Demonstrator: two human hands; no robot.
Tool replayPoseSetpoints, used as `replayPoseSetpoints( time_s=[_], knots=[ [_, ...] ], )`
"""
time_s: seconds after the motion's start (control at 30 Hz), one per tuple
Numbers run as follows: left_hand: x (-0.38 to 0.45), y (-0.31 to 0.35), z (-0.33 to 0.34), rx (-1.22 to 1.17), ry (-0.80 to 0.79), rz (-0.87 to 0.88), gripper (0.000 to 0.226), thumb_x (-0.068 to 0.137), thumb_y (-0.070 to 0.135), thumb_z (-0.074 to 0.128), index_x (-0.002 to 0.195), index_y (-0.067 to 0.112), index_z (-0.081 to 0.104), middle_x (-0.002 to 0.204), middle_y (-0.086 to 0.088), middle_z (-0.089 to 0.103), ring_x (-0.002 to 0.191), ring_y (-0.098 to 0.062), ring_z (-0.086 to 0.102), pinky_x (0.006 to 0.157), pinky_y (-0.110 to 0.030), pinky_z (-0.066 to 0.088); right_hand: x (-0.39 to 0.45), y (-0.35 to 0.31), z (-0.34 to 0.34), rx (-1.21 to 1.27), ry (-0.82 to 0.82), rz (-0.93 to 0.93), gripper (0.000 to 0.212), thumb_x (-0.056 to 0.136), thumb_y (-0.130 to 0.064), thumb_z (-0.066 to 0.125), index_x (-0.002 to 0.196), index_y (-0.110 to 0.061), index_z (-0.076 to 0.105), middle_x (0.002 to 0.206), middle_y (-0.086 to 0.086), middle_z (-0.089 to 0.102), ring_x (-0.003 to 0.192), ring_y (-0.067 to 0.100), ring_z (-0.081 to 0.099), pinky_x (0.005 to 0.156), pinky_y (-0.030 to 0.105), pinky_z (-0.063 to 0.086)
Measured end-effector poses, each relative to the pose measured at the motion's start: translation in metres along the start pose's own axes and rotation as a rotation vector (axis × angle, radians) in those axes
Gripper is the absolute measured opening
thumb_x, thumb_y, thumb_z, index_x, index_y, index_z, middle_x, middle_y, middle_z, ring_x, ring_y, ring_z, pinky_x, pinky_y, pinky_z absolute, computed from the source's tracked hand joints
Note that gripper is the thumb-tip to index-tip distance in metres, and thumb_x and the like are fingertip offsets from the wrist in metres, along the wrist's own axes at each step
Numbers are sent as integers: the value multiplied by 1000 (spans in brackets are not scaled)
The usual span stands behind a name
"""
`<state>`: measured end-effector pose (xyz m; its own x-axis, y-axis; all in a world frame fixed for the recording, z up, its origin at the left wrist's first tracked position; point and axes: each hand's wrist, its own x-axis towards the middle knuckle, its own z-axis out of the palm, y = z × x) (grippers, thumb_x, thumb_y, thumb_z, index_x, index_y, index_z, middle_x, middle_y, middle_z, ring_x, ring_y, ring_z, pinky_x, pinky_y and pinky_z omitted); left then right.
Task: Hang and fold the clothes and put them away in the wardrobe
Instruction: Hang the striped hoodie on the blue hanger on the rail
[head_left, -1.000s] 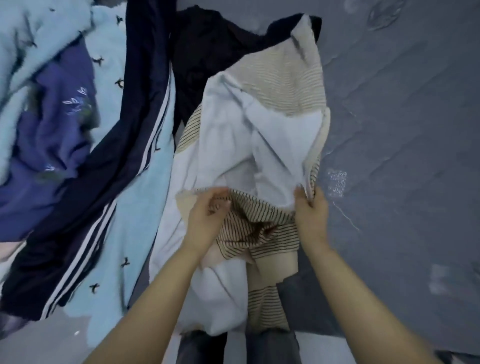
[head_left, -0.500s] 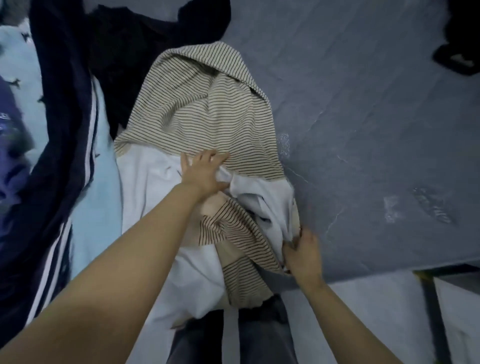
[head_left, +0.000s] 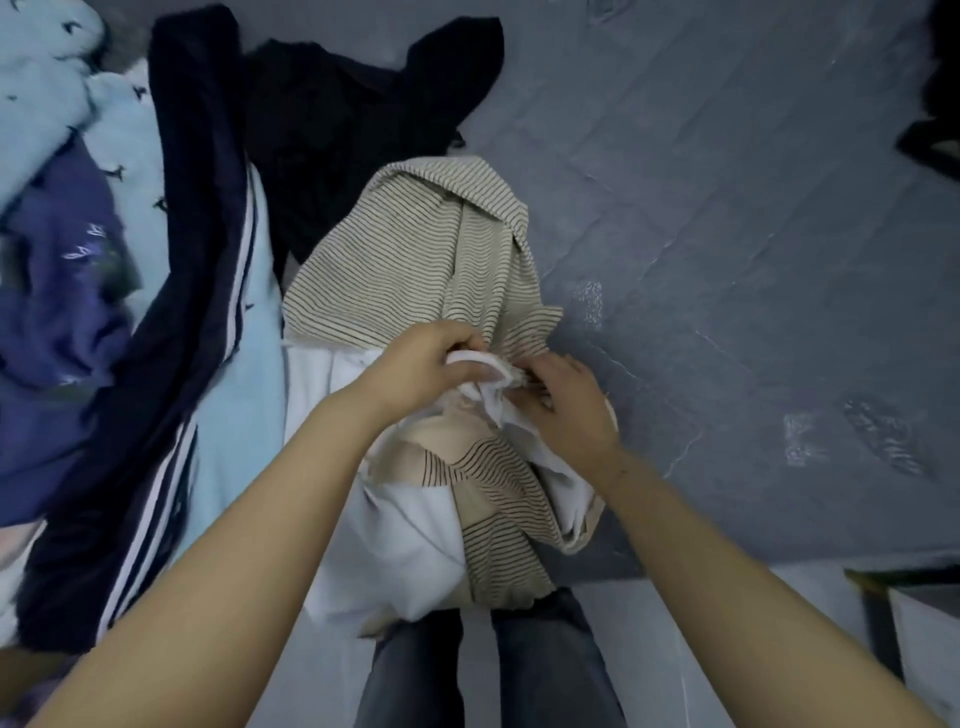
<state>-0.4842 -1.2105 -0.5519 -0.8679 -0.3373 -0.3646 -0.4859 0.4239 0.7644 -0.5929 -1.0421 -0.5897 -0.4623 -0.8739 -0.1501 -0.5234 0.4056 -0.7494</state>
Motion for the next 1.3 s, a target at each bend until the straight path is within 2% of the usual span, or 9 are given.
replayPoseSetpoints(
  time_s=[0.13,0.3,0.5,0.63,0.7,0.8,1.0,1.1,1.3],
  knots=[
    [-29,27,-17,-52,-10,69,16,85,20,73,91,7,66,86,-2,60,79,-13,53,71,-22,40,-29,-32,-33,211,102,83,12,92,-2,55,88,2,65,79,4,63,69,12,54,64,12,37],
    [-62,23,-26,112,31,70,22,80,19,78,91,15,59,103,0,55,99,-21,48,91,-39,42,-79,-94,-75,340,254,154,23,100,-13,52,79,-6,57,69,-4,56,63,6,49,59,21,41],
    [-101,30,-26,13,122,29,33,81,14,76,97,22,48,96,2,61,89,-19,57,79,-34,44,-151,-178,-105,442,525,232,22,101,-13,50,85,-5,63,79,-2,60,75,7,55,71,19,46],
    [-122,55,-35,11,-126,173,25,82,8,74,79,25,57,77,9,57,72,-7,51,71,-29,40,-216,-211,-102,464,775,374,19,98,-15,55,83,-14,66,82,-5,62,79,10,59,74,21,47],
    [-132,77,-36,16,-273,232,16,79,9,78,74,12,64,72,5,56,66,-7,47,68,-30,37,-253,-215,-101,502,962,482,18,97,-14,59,83,-18,69,86,0,67,83,13,63,77,28,51],
    [-143,124,-35,29,-420,309,24,70,12,85,69,-1,65,68,1,56,63,-5,47,63,-26,37,-308,-218,-109,521,1186,588,18,94,-12,62,82,-21,71,89,6,69,83,14,65,80,35,52],
    [-172,248,-2,84,-496,625,14,89,8,66,75,7,63,78,-5,58,72,-1,51,70,-18,38,-409,-240,-128,451,1485,634,16,93,-11,63,82,-21,70,90,8,67,77,2,62,77,22,50],
    [-202,297,34,51,-492,709,23,97,11,55,76,17,52,68,12,51,66,1,45,65,-18,36,-456,-249,-133,402,1615,666,17,94,-11,62,84,-24,69,90,1,66,79,-2,62,76,13,47],
    [-287,388,111,-76,-613,870,23,101,14,49,79,18,52,71,15,53,70,3,47,66,-14,37,-576,-260,-125,-44,1651,985,12,90,-8,63,88,-18,68,86,-6,59,76,2,53,67,13,35]
  ],
)
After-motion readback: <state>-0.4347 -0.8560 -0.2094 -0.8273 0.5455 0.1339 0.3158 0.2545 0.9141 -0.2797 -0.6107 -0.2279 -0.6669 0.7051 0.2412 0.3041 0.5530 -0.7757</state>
